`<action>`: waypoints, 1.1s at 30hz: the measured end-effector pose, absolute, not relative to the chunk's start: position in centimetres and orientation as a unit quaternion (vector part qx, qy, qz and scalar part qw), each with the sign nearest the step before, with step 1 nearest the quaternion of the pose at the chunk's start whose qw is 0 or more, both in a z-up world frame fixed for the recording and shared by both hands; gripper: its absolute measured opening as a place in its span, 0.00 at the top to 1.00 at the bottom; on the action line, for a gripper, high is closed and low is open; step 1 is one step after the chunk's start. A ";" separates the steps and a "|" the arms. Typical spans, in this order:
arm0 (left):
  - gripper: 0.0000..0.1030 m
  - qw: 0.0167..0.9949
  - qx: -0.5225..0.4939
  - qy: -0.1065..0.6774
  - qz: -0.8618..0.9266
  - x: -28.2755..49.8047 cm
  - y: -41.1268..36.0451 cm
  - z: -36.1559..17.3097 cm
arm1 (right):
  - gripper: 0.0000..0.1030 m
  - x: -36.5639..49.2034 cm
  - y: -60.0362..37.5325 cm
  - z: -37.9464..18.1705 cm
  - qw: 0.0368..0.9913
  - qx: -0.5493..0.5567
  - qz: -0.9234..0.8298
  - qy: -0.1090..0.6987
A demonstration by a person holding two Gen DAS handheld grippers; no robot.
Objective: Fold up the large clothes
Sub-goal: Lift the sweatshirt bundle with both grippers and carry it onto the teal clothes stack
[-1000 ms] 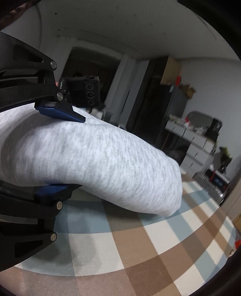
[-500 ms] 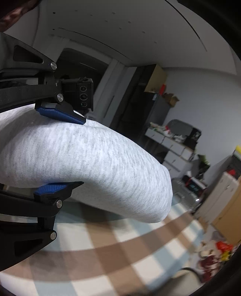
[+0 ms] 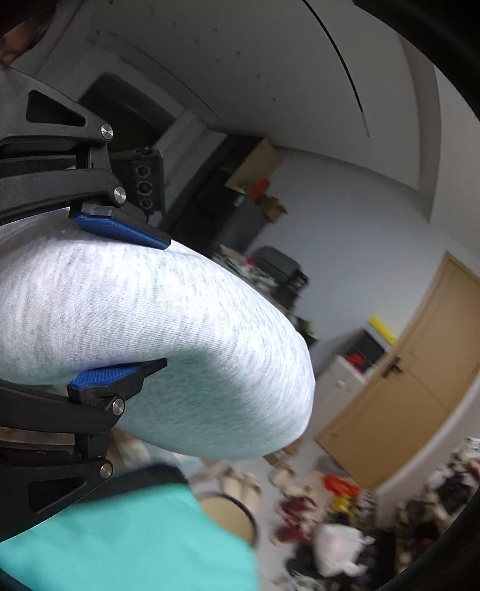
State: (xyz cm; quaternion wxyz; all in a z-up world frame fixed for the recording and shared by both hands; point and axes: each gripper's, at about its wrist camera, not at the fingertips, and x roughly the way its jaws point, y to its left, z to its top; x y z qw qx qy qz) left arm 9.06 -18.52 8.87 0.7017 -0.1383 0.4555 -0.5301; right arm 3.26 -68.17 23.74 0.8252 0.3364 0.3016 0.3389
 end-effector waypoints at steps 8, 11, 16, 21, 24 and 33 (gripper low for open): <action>0.69 0.713 -0.158 0.471 -0.494 6.7 -27.7 -3.5 | 0.40 6.6 -79.9 19.6 0.834 0.318 0.241 0.382; 0.69 0.713 -0.186 0.476 -0.480 5.5 -27.8 -8.4 | 0.38 8.6 -82.6 12.0 0.805 0.328 0.173 0.463; 0.53 0.735 -0.152 0.459 -0.475 4.3 -26.3 -8.2 | 0.30 7.5 -85.5 7.1 0.795 0.366 0.147 0.461; 0.50 0.747 -0.114 0.460 -0.467 5.2 -22.5 -5.4 | 0.29 5.3 -84.1 12.3 0.854 0.232 0.087 0.457; 0.49 0.793 -0.048 0.410 -0.448 3.8 -21.5 -1.5 | 0.30 2.4 -82.0 17.3 0.889 0.168 0.103 0.414; 0.49 0.796 0.011 0.411 -0.444 7.8 -27.5 0.2 | 0.35 -1.7 -69.6 13.8 0.843 -0.038 0.174 0.507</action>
